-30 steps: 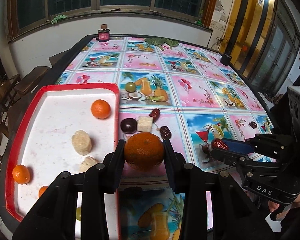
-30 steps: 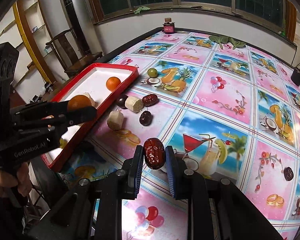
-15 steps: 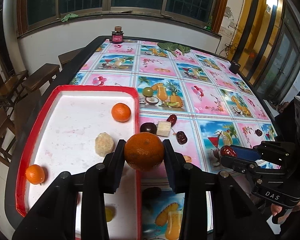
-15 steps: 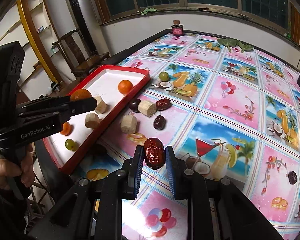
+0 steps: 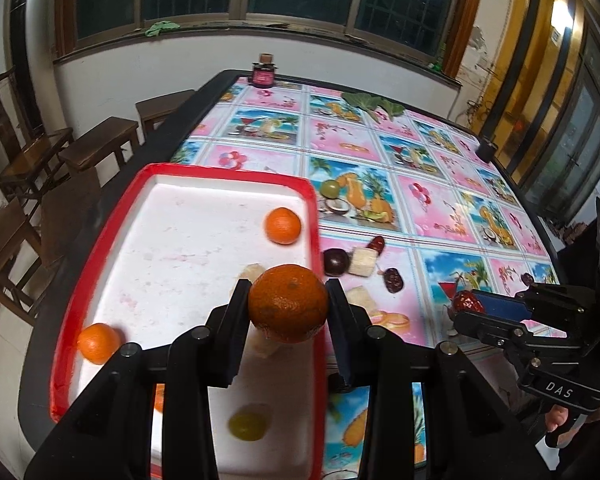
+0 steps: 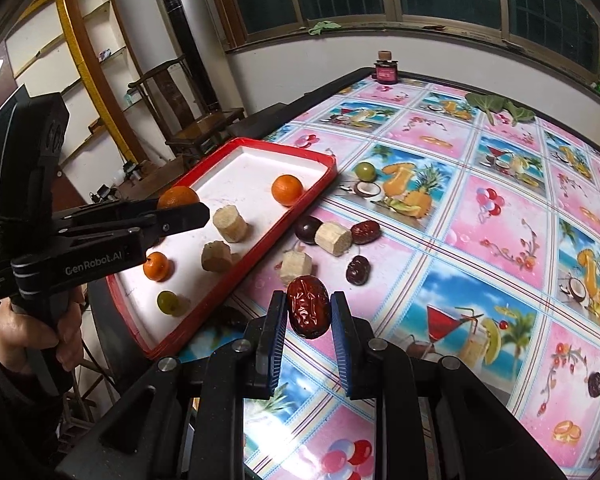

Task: Organize fruits
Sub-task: 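Lift and carry the orange and red date over the white tray with both tools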

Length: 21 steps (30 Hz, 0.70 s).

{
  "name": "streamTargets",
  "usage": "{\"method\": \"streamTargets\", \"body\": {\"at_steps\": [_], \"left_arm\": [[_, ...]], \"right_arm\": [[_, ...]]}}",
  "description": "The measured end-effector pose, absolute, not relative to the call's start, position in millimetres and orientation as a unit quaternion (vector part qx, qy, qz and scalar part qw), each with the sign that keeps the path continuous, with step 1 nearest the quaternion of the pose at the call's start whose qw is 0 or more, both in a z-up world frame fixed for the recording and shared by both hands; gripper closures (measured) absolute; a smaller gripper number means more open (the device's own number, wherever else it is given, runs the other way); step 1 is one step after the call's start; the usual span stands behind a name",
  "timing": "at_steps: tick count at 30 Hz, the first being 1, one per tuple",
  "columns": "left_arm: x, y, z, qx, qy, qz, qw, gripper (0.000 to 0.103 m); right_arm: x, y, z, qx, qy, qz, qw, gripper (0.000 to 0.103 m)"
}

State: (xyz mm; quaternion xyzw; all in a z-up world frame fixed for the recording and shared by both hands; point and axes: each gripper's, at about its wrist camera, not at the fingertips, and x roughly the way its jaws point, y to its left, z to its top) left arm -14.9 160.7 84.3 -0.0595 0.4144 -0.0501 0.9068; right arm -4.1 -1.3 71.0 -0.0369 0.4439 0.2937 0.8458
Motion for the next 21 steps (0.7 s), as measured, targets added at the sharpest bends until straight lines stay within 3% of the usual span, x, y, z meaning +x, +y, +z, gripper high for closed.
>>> {"method": "streamTargets", "body": {"at_steps": [21], "left_arm": [[10.3, 243.6, 70.6, -0.098, 0.425, 0.021, 0.899, 0.068]], "right_arm": [[43.7, 63.7, 73.8, -0.027, 0.437, 0.374, 0.817, 0.081]]}}
